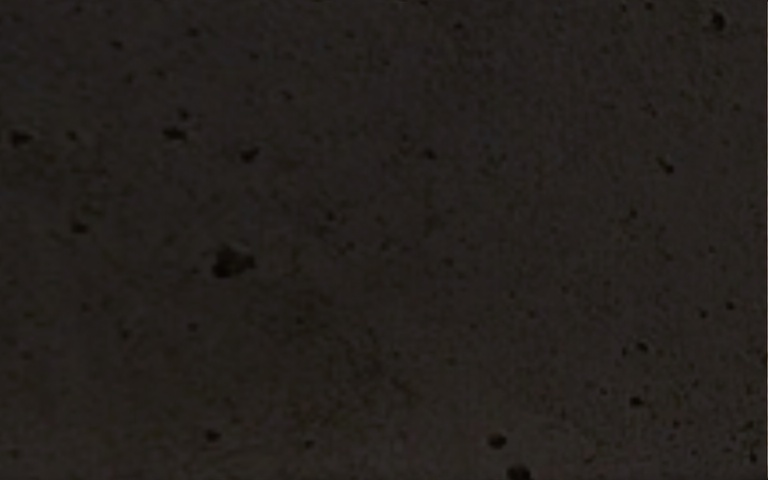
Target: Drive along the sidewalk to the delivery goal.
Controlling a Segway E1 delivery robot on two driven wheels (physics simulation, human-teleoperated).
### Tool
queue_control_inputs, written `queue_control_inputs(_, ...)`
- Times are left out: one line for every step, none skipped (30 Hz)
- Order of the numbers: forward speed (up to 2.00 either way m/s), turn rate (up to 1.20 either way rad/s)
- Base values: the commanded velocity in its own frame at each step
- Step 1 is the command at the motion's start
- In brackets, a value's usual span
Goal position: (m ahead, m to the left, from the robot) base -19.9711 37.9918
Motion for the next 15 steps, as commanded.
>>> queue_control_inputs(0.00, 0.00)
queue_control_inputs(0.00, 0.00)
queue_control_inputs(0.00, 0.00)
queue_control_inputs(0.00, 0.00)
queue_control_inputs(0.00, 0.00)
queue_control_inputs(0.00, 0.00)
queue_control_inputs(0.00, 0.00)
queue_control_inputs(0.00, 0.00)
queue_control_inputs(0.00, 0.00)
queue_control_inputs(0.00, 0.00)
queue_control_inputs(0.00, 0.00)
queue_control_inputs(0.00, 0.00)
queue_control_inputs(0.00, 0.00)
queue_control_inputs(0.00, 0.00)
queue_control_inputs(0.00, 0.00)
